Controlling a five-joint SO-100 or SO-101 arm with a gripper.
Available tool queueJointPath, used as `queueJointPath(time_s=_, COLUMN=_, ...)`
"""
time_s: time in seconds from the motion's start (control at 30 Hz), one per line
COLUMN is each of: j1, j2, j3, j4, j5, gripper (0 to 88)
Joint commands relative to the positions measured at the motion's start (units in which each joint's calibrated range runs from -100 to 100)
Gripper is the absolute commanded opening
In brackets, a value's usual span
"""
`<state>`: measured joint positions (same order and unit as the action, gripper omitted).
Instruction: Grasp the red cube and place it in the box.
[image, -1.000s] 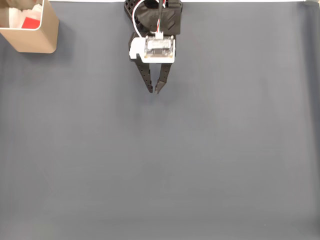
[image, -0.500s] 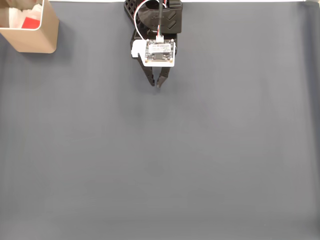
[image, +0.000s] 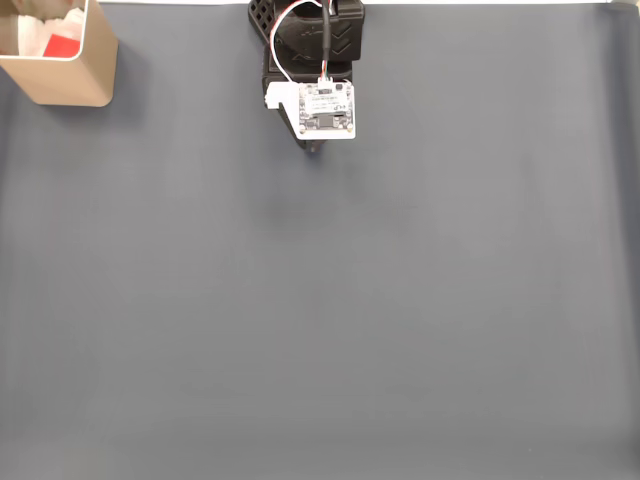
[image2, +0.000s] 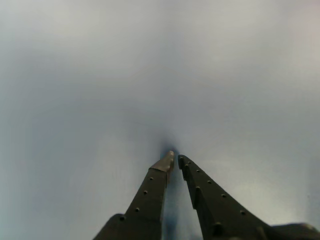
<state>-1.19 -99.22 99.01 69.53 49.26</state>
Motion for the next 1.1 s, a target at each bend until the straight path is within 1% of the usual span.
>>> queueJointPath(time_s=0.0, j1=-0.09, j2=-0.69, j3=0.81, j4=1.21, j5=0.54, gripper=0.0)
queueJointPath(time_s=0.27, j1=-0.09, j2=-0.69, j3=0.81, j4=5.63, j5=0.93, gripper=0.0)
queueJointPath(time_s=0.33, j1=-0.09, j2=-0.69, j3=0.81, j4=6.37, j5=0.39, gripper=0.2)
queueJointPath(time_s=0.53, j1=-0.02, j2=-0.69, j3=0.81, j4=6.29, j5=-0.83, gripper=0.2)
queueJointPath(time_s=1.07, j1=-0.02, j2=-0.69, j3=0.81, j4=6.37, j5=-0.29, gripper=0.2)
